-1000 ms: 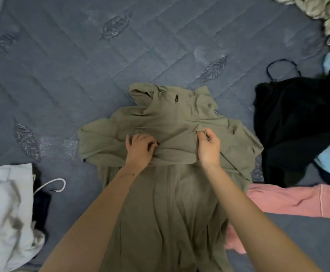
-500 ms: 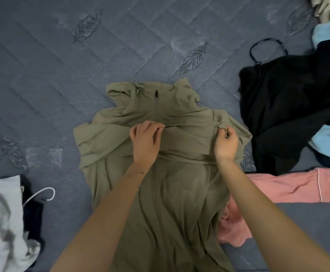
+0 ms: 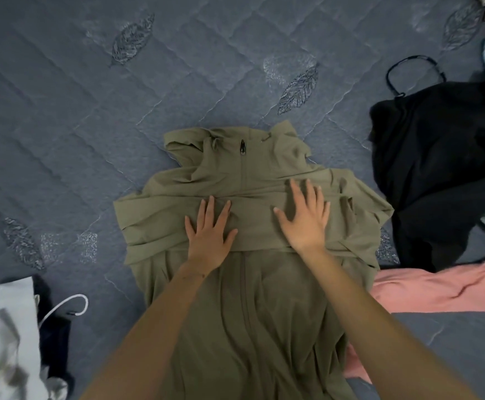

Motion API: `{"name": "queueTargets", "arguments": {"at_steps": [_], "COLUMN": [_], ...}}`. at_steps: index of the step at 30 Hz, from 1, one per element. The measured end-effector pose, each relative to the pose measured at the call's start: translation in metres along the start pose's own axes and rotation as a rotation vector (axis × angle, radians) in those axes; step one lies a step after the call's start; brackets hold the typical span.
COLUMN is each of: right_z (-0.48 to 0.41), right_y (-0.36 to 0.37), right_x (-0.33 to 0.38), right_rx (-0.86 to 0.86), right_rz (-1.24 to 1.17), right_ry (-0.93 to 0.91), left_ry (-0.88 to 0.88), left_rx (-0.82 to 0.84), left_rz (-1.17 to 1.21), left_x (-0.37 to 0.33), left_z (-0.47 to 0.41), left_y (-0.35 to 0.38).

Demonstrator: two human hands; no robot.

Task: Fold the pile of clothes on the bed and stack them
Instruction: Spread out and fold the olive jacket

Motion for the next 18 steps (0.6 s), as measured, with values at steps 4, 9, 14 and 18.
{"name": "queueTargets", "arguments": {"at_steps": [4,9,14,18], "right_z": [-0.009,-0.039,-0.088,-0.101], "right_y": [0.004,-0.031,-0.021,-0.014], "right_x": [-0.01,0.027,0.036,0.034], "right_rx": [-0.047,-0.296,-0.122,-0.094], "right_rz": [-0.131,-0.446,-0.62,-0.528], "right_ry": [0.134,0.022,0.224,0.289], "left_ry": [-0.093,-0.303,-0.351,-0.446], "left_rx": [-0.079,-0.482,-0.225,-0.105], "left_rz": [0.372,0.606,0.916,1.171], "left_x": [0.008,0.05,0.065,0.067], "left_z": [-0.008,-0.025,-0.075,-0.091], "left_y": [-0.022,-0.09,-0.089,-0.079]}}
Point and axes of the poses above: each hand's wrist, its own z-axis away from the middle knuckle, its own y-axis out of the palm, x = y × z, the point moved 9 cm from there along -z, towards the middle knuckle, and after that the axes turned 12 degrees about -z, right-handed, at the moved point
